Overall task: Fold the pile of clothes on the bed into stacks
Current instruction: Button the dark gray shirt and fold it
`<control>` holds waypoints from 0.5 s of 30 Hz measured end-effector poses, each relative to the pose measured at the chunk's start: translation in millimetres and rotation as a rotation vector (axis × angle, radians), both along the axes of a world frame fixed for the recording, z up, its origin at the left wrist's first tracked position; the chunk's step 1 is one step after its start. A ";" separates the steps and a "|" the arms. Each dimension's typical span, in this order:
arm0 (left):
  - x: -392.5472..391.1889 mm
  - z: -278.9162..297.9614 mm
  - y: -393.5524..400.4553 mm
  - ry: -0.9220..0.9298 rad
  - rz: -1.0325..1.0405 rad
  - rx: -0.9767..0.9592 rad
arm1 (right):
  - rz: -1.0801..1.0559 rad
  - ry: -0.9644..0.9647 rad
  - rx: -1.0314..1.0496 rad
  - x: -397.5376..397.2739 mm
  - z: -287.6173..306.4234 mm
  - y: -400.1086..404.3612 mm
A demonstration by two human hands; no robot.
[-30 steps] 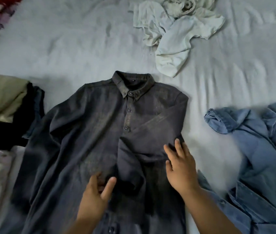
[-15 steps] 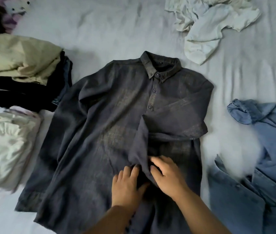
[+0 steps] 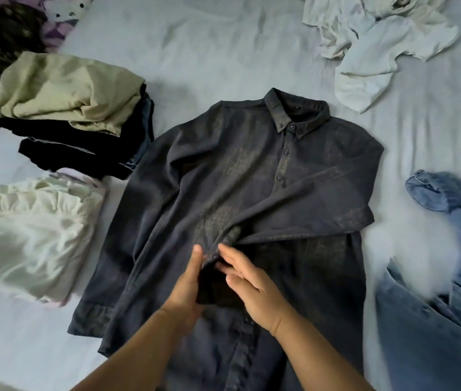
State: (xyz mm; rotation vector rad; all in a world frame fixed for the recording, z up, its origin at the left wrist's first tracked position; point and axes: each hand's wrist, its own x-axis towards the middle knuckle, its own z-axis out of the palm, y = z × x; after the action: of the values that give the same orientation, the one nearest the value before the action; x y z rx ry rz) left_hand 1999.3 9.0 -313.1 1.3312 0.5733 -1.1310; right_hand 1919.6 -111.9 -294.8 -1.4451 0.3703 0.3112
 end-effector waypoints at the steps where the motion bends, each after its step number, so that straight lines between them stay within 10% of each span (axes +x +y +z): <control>1: 3.2 1.5 1.3 -0.012 -0.051 0.004 | -0.055 -0.011 -0.035 3.0 2.4 4.5; 8: 65.4 -5.7 26.7 -0.183 0.201 0.303 | -0.119 0.041 -1.068 -0.8 -20.0 -14.9; 15: 63.6 -9.8 39.9 -0.208 0.225 0.323 | 0.205 0.230 -1.329 16.5 -26.0 -19.9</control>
State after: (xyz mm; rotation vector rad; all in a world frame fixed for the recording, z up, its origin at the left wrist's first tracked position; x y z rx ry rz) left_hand 2062.9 49.0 -323.0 1.5930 0.7524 -0.7260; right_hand 1936.1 -131.8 -320.8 -2.7725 0.6729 0.4207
